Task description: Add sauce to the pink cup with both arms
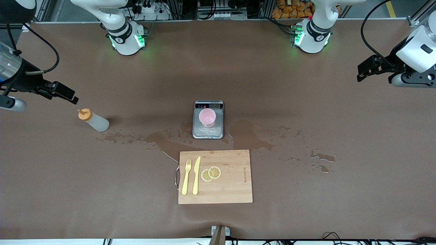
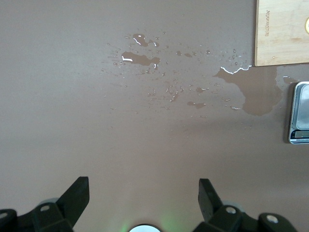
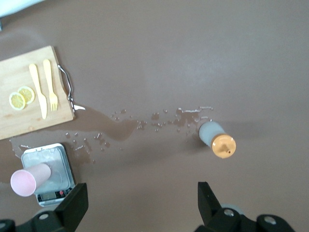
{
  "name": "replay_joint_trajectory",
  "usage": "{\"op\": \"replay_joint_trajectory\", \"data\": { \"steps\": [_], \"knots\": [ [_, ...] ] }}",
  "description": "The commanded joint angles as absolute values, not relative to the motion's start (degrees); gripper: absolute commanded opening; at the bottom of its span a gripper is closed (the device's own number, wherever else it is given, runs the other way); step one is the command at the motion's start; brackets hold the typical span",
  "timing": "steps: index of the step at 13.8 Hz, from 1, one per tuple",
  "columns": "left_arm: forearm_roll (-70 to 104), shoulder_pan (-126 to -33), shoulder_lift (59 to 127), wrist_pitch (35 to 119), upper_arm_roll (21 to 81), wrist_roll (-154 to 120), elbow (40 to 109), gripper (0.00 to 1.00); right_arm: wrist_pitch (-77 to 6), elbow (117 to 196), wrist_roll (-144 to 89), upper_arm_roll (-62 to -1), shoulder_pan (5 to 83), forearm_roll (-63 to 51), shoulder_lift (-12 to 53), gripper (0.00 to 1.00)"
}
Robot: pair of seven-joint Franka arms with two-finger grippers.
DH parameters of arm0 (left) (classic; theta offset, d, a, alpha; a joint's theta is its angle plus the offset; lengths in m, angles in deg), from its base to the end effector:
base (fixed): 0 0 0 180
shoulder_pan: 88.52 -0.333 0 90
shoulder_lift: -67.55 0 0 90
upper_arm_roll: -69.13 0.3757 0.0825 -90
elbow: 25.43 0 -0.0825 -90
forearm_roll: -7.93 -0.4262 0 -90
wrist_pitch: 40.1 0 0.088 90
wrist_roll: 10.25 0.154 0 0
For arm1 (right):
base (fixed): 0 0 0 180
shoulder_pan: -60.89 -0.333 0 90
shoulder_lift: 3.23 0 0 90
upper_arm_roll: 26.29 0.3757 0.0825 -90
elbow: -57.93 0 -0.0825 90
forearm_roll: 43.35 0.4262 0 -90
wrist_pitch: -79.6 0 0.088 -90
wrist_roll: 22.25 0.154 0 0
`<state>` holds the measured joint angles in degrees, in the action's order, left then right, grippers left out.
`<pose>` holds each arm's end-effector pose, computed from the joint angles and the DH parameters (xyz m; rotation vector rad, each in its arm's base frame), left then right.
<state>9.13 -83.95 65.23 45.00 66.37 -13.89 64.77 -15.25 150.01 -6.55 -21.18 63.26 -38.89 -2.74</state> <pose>0.5654 -0.0767 0.6519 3.1247 -0.1025 -0.0784 0.6080 0.0402 0.6214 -3.0371 0.3527 -0.0409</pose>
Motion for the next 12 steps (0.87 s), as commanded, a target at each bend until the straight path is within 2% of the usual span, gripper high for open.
{"op": "replay_joint_trajectory", "data": {
  "steps": [1,12],
  "knots": [
    [7.8,-83.9,65.0,44.2,66.5,-12.8,64.3,1.0,-18.0,150.8,-7.6,-20.5,63.5,-42.6,-4.0,1.0],
    [7.8,-83.8,65.0,44.4,66.5,-12.7,64.4,1.0,-18.0,149.8,-7.6,-20.5,63.6,-42.6,-3.8,1.0]
  ]
}}
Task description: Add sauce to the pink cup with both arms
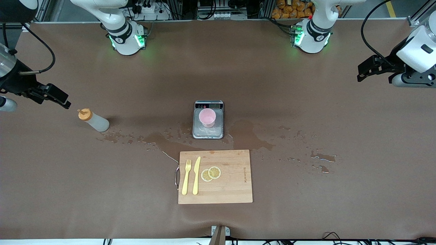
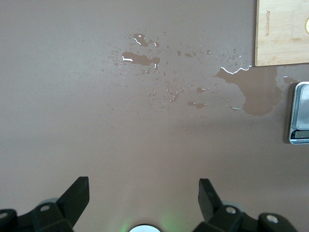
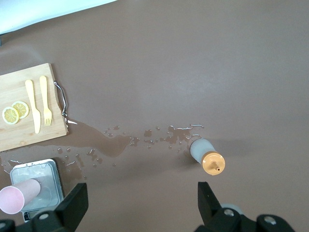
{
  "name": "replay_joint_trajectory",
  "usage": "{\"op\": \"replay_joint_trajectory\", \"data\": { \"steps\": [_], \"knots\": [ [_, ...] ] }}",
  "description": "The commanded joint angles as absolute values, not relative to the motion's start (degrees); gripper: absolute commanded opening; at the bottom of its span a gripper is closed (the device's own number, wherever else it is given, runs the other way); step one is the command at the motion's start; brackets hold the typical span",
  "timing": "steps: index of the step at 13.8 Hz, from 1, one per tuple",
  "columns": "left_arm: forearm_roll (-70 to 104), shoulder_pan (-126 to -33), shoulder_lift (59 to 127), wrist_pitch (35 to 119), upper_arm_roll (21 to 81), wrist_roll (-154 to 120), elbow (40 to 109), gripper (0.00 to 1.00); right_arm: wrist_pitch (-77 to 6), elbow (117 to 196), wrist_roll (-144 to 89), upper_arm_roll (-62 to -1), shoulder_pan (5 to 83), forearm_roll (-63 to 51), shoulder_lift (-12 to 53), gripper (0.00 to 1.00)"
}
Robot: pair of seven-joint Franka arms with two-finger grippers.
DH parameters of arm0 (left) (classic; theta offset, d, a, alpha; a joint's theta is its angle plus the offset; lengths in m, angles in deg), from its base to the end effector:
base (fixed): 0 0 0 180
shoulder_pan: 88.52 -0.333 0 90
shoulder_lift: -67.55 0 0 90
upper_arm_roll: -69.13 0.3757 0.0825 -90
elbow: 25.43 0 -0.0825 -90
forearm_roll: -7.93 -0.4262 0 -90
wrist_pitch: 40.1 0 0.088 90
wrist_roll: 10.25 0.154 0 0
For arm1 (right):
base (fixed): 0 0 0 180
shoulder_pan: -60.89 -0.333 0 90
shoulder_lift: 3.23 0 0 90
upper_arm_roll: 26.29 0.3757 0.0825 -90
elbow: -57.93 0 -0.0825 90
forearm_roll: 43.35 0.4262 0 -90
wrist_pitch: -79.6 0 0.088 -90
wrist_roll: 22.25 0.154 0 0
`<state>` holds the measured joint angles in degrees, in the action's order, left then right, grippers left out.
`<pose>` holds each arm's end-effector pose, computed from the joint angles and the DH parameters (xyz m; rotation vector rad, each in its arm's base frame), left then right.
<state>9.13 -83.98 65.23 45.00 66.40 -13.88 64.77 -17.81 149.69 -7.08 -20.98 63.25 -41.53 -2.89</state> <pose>0.5654 -0.0761 0.6519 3.1247 -0.1012 -0.0784 0.6145 0.0360 0.6299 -3.0743 0.3332 -0.1338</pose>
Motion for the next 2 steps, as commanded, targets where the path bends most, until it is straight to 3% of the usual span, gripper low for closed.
{"op": "replay_joint_trajectory", "data": {
  "steps": [1,2],
  "knots": [
    [7.8,-83.9,65.1,44.4,66.5,-12.7,64.4,1.0,-18.1,149.7,-7.8,-20.5,63.7,-42.6,-3.8,1.0],
    [7.8,-83.9,65.1,44.4,66.4,-12.7,64.4,1.0,-18.1,149.8,-9.2,-20.6,63.8,-42.6,-3.8,1.0]
  ]
}}
